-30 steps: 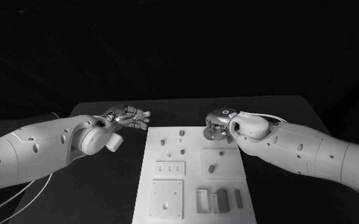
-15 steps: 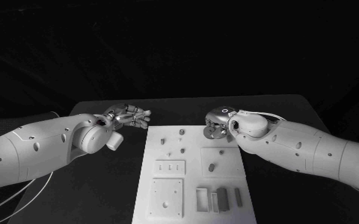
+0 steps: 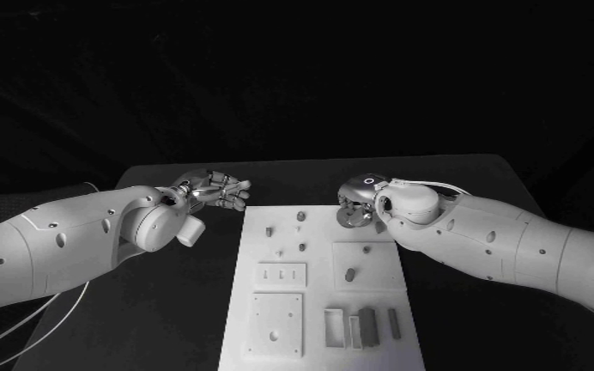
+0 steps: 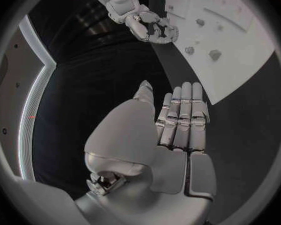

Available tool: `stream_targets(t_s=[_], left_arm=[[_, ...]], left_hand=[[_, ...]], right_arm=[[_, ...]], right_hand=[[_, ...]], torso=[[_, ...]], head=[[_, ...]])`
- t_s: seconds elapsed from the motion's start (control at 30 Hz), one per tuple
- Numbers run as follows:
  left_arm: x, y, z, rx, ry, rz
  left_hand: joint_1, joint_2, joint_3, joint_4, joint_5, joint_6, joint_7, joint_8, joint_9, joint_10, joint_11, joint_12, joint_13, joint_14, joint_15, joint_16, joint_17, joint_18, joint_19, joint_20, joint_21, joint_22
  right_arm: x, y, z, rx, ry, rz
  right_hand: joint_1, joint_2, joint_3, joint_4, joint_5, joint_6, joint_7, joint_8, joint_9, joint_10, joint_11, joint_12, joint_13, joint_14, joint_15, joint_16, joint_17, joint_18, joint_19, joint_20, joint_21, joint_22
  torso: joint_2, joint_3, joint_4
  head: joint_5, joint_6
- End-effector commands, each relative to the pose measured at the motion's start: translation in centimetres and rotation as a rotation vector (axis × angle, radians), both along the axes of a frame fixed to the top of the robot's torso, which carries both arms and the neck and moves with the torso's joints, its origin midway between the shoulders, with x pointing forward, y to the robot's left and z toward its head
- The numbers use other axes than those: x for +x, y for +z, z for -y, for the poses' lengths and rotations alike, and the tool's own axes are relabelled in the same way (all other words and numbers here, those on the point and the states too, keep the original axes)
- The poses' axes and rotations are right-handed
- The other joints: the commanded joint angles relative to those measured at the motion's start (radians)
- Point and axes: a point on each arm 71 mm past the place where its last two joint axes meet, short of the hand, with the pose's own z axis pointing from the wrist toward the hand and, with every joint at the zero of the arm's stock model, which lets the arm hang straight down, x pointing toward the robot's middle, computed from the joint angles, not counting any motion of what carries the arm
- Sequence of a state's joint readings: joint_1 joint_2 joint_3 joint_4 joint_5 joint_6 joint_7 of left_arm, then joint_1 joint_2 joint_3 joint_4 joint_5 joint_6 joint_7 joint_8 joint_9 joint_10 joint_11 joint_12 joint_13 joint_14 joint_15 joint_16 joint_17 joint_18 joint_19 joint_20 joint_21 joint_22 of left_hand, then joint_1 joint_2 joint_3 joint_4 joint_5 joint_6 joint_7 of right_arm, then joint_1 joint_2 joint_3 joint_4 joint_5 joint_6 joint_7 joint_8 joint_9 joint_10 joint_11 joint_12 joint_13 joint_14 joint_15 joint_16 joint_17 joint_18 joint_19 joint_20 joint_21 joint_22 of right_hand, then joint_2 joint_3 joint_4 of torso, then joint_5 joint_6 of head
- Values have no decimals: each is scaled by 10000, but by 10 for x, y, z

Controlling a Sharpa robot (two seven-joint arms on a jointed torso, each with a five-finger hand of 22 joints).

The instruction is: Assemble the parts on the task board

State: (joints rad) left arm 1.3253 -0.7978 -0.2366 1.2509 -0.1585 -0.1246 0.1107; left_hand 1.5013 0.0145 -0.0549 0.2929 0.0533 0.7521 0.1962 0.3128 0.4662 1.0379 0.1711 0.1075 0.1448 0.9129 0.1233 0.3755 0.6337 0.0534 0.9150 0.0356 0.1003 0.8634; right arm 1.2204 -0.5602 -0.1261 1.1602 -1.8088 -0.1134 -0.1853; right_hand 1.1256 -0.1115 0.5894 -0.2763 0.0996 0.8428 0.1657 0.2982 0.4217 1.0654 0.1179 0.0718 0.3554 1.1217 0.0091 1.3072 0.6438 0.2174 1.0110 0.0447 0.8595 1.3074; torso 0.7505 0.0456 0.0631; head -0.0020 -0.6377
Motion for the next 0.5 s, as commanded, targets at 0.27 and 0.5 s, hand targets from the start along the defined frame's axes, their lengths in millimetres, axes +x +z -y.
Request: stream_targets(t_s=[0.27,0.5], left_arm=[[-1,1,3,-33,-208,9],[-2,1,2,-20,-191,12]], left_hand=[[42,53,-63,-2,-42,78,103,-44,-15,77,-25,-44,13,77,27,-57,18,133,-20,-76,-72,-16],[46,49,-64,-2,-42,79,103,-45,-15,80,-25,-47,14,78,27,-61,22,132,-19,-76,-74,-16]], right_arm=[[-8,-24,4,-875,-187,-800],[-7,-22,6,-767,-231,-436]], right_hand=[[-353,-432,27,160,12,-125,9,-97,-125,153,98,-9,-72,-140,86,55,-46,444,-45,35,33,166],[-441,-901,145,600,-3,-271,-151,-120,-183,507,15,209,319,-162,-1,105,-85,444,19,-6,42,153]], torso=[[2,12,-5],[4,23,-13]], head=[[-3,-8],[-10,4]])
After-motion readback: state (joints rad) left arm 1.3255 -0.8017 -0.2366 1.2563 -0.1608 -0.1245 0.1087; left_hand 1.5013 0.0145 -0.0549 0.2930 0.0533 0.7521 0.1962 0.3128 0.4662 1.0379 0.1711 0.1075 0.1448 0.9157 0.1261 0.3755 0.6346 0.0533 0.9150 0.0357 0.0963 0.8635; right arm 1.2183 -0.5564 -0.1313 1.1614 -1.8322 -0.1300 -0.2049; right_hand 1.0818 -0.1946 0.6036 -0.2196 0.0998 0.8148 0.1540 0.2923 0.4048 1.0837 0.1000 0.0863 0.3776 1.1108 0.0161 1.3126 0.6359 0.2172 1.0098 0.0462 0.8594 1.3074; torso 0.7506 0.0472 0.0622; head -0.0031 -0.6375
